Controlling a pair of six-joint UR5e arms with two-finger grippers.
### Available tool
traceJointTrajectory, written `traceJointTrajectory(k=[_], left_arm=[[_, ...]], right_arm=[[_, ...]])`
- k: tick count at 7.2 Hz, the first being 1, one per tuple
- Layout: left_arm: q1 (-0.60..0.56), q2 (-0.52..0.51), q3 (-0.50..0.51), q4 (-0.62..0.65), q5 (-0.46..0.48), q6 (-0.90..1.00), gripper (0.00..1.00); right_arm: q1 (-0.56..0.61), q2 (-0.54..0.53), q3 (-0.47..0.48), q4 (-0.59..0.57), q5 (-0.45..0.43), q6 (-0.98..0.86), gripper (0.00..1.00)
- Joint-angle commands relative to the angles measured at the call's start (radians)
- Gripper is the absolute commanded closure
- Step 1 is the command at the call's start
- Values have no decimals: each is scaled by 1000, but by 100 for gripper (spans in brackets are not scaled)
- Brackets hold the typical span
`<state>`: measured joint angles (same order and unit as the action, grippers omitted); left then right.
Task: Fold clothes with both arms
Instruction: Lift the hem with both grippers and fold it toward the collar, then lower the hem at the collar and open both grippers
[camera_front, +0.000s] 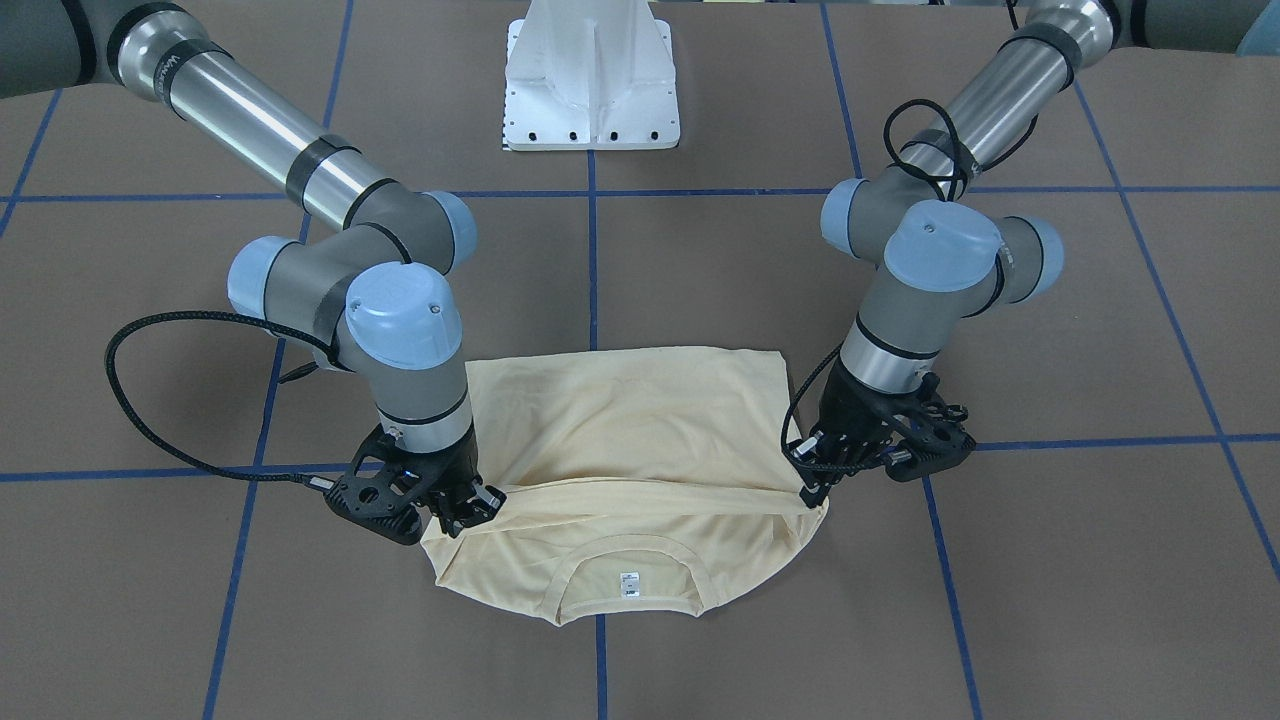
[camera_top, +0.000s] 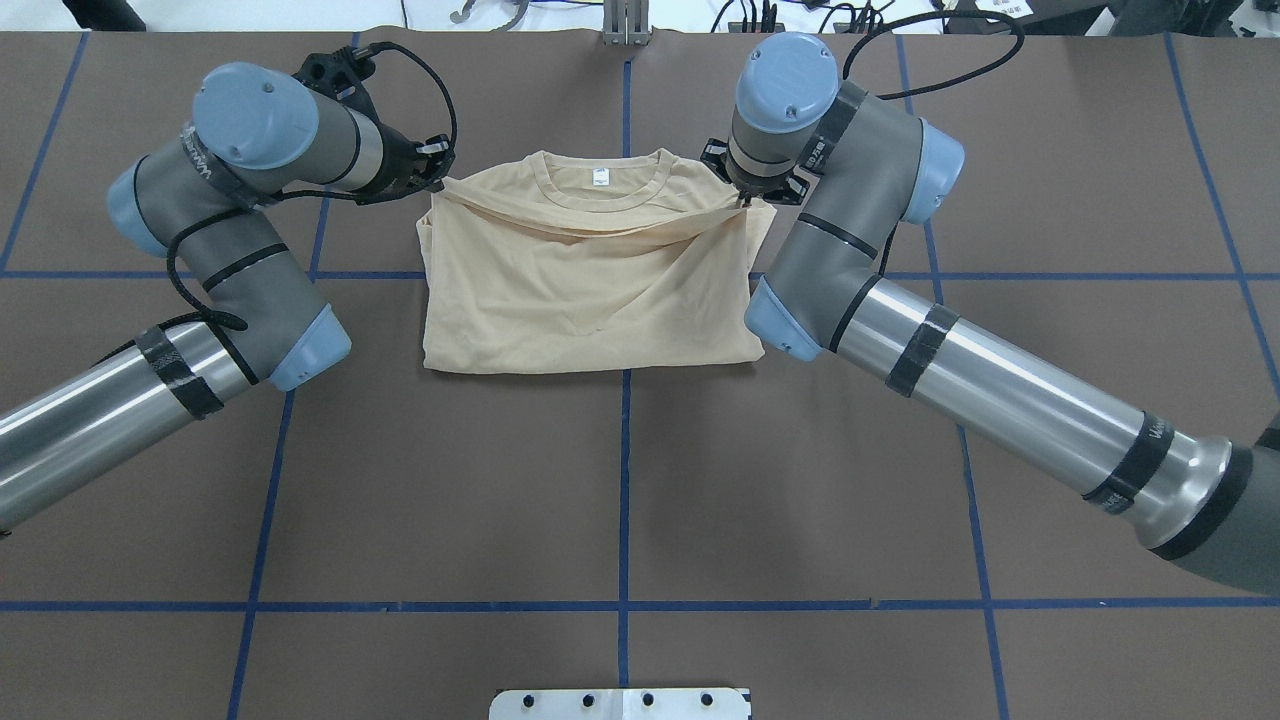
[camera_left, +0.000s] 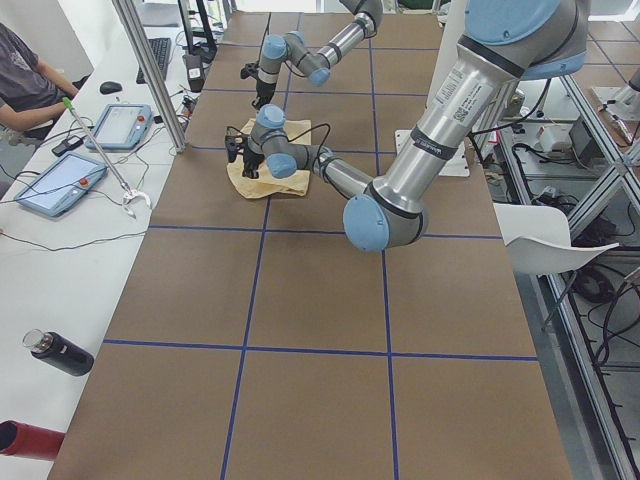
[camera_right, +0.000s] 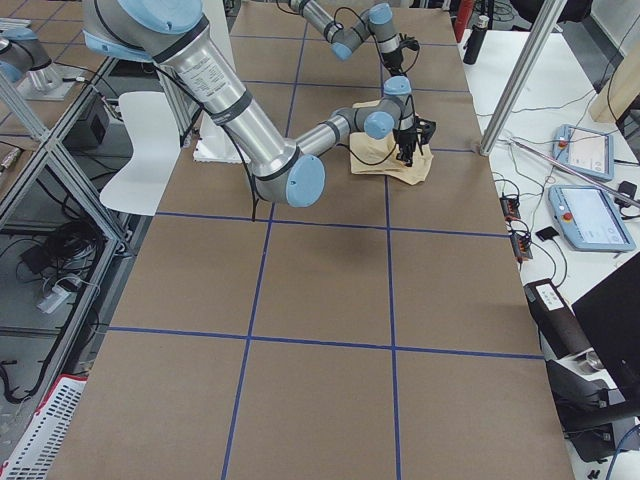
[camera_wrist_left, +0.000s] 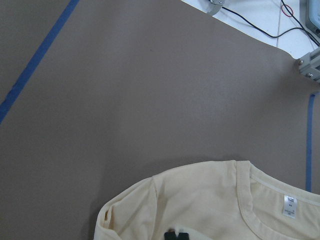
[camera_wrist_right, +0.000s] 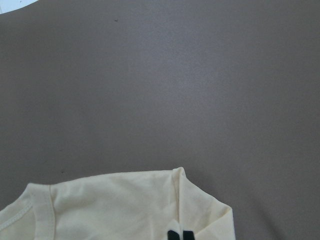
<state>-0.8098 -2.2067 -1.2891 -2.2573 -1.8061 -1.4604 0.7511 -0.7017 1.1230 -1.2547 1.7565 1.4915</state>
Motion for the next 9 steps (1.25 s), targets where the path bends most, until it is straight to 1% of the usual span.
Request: traceJointTrajectory(k=[1, 4, 5, 6, 7, 8, 9], left_arm=[[0, -4, 80, -79, 33, 0, 100], [0, -5, 96, -82, 42, 11, 100], [0, -4, 97, -82, 42, 12, 100], [-2, -4, 97, -82, 42, 12, 97], [-2, -4, 99, -82, 42, 12, 92], [-3, -2, 125, -115, 42, 12, 85], [-12, -2, 137, -145, 42, 12, 66]], right_arm=[[2, 21, -51, 4, -14, -11, 100], [13, 28, -61, 4, -14, -10, 100], [13, 45, -83, 4, -14, -8, 98], [13, 59, -109, 4, -15, -10, 73], [14, 65, -112, 4, -15, -7, 43], [17, 82, -130, 4, -17, -5, 26], [36, 94, -138, 3, -15, 1, 19]])
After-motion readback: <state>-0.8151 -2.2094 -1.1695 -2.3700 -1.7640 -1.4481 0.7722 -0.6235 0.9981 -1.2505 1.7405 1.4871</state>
